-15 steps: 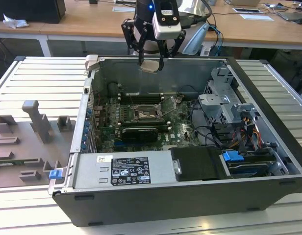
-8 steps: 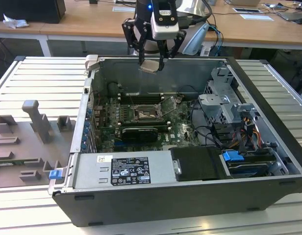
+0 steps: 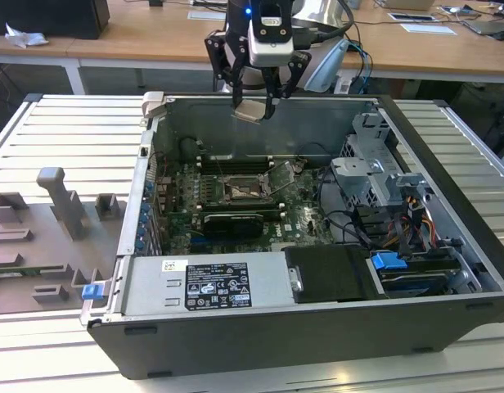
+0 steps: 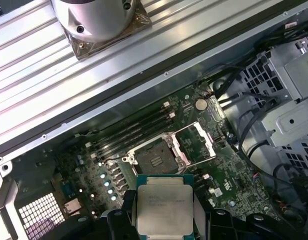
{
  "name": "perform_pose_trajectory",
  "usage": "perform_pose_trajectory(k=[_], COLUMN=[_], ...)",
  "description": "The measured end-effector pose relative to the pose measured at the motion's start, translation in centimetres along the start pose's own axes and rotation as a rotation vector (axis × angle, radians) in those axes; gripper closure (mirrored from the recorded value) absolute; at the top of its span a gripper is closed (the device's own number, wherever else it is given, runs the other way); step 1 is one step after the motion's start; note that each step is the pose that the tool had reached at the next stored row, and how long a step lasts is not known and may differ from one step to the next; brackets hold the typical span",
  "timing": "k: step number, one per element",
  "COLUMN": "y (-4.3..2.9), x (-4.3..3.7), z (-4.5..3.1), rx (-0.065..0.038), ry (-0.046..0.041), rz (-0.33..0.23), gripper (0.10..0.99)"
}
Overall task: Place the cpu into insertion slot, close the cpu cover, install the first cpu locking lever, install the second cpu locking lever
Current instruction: 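Place the cpu into insertion slot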
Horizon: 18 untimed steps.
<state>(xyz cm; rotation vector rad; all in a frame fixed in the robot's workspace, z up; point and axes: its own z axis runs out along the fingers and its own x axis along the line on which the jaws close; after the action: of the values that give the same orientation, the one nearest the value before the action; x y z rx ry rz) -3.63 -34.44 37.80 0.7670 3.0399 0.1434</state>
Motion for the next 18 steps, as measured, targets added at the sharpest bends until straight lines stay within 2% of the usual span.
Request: perform_pose_trajectory(k=[5,18], y=[0.00,0.00], x=[0.00,0.00], z=[0.00,0.01], rx=[-0.001,-0.002], ry=[-0.0040,-0.0087], rz=[0.045,0.097], gripper=[0.545,0.545])
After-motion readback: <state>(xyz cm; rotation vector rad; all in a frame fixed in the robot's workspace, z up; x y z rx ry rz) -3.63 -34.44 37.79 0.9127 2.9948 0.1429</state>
